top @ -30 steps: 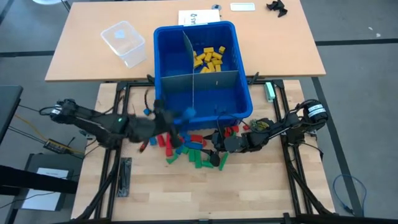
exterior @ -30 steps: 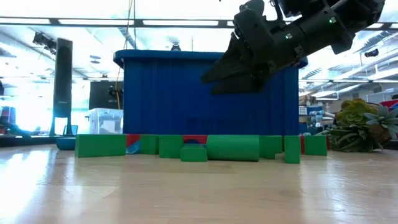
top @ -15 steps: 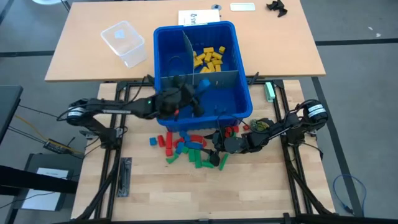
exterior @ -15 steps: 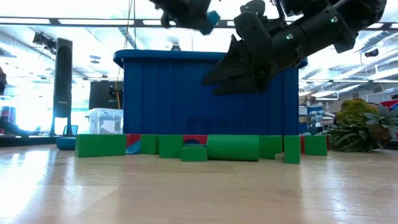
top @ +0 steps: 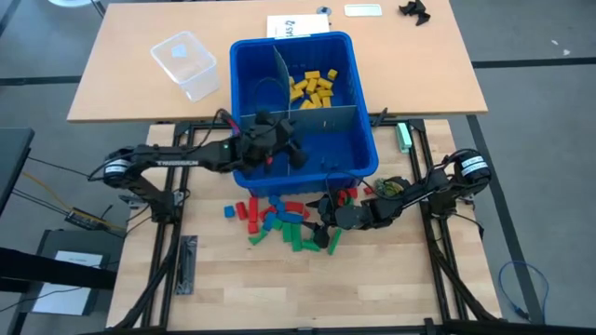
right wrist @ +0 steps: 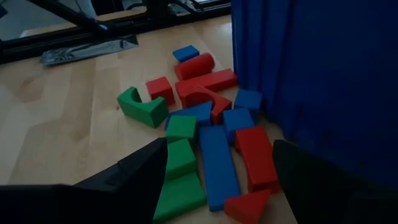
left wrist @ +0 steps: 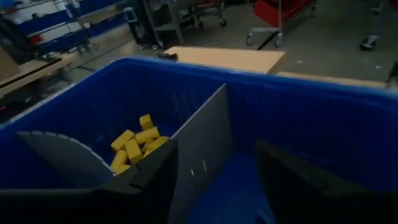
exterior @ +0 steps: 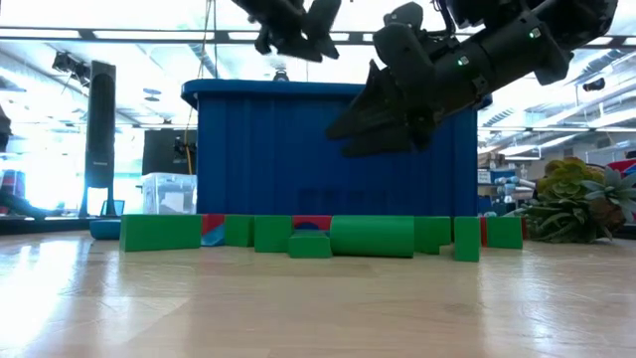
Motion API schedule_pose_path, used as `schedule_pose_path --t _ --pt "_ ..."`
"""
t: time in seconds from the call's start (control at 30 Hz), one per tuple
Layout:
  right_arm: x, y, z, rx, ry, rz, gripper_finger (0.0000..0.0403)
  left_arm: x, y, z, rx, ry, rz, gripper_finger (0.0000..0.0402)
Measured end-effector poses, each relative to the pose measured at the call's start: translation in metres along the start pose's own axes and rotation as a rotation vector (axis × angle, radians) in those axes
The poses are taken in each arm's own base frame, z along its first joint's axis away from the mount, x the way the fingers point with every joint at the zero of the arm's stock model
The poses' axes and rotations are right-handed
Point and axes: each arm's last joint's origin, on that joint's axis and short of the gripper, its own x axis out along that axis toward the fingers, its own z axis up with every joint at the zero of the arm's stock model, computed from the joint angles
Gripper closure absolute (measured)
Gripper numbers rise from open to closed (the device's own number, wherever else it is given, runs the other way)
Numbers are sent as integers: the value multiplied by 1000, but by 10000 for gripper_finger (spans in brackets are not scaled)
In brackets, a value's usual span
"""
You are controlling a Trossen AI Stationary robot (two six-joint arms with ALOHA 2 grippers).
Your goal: Sort Items/Unsort Items
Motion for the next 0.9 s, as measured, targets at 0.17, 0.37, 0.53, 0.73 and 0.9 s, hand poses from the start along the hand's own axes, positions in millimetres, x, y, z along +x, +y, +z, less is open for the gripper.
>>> schedule_pose_path --t 0.17,0.37,0.53,0.73,0.9 --pt "0 1 -1 -1 4 1 112 -39 2 14 46 7 -74 157" --pt "0 1 -1 2 8 1 112 -90 8 8 152 129 -35 158" --pt "0 1 -1 -2 5 1 112 -126 12 -4 214 242 -74 160" --pt "0 0 1 5 -6 2 112 -161 15 -30 192 357 -161 161" --pt "0 0 0 0 2 1 112 -183 17 -56 125 426 -203 161"
